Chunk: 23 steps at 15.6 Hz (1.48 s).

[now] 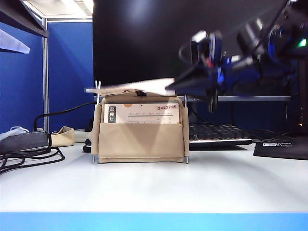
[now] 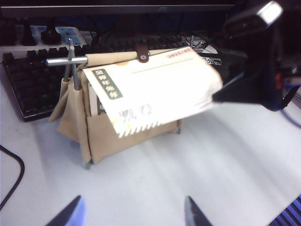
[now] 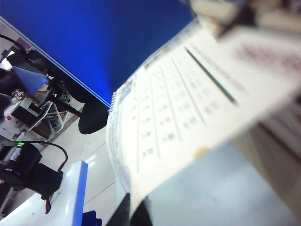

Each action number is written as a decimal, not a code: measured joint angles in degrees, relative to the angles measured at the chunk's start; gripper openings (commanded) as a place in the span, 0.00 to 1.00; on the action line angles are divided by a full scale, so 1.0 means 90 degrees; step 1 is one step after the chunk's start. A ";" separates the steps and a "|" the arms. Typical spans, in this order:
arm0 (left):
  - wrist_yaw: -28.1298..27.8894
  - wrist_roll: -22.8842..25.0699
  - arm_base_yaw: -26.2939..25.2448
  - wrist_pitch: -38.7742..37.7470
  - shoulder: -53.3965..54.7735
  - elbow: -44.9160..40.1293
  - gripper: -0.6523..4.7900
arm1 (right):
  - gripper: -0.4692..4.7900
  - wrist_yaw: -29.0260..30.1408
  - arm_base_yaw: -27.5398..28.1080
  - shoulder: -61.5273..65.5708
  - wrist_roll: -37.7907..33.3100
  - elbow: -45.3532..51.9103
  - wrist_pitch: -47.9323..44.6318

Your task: Turn one page of the calendar.

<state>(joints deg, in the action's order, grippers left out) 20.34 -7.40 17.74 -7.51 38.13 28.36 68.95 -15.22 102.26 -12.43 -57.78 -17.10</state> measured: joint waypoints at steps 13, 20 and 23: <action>0.0015 0.0034 0.0000 -0.0007 0.0000 0.0000 0.63 | 0.08 -0.1010 0.0005 -0.0328 -0.2931 -0.0012 -0.3657; 0.0131 0.0034 0.0000 -0.0010 0.0000 0.0000 0.63 | 0.08 -0.2735 0.0005 -0.0328 -0.2973 -0.0012 -0.3402; 0.0136 0.0034 0.0000 -0.0010 0.0000 0.0000 0.63 | 0.08 -0.3383 0.0002 -0.0328 -0.2975 -0.0012 -0.3325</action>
<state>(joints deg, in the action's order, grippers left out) 21.56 -7.09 17.74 -7.60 38.13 28.36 38.50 -15.20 99.31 -39.20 -57.89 -47.03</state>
